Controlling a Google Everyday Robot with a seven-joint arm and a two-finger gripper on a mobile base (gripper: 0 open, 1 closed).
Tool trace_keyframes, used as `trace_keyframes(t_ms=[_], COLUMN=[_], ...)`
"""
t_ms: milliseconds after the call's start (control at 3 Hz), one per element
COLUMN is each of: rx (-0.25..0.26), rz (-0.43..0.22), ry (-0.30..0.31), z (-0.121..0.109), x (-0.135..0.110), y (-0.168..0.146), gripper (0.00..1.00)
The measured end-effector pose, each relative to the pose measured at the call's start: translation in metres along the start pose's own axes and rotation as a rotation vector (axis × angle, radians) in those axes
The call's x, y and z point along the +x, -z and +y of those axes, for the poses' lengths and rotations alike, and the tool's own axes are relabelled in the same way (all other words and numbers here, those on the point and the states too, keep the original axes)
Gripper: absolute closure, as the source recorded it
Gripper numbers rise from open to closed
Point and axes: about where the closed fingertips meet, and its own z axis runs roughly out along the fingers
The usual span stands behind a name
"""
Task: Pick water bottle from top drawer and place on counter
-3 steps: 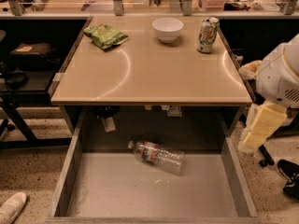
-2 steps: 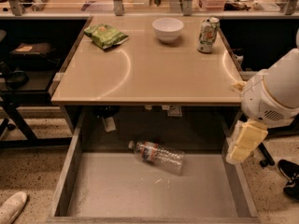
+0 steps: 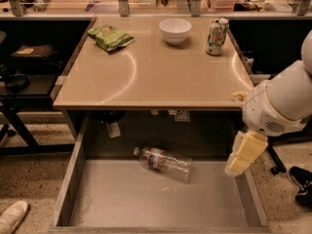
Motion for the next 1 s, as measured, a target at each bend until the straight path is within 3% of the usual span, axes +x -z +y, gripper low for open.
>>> trace_keyframes(t_ms=[333,667,1000], rx=[-0.073,-0.108,-0.105], rz=[-0.131,-0.27,-0.34], ry=[-0.012,-0.026,-0.024], z=[0.024,0.037,0.044], x=[-0.028,-0.062,-0.089], y=[-0.051,-0.094,-0.131], gripper=[0.0,0.0,0.0])
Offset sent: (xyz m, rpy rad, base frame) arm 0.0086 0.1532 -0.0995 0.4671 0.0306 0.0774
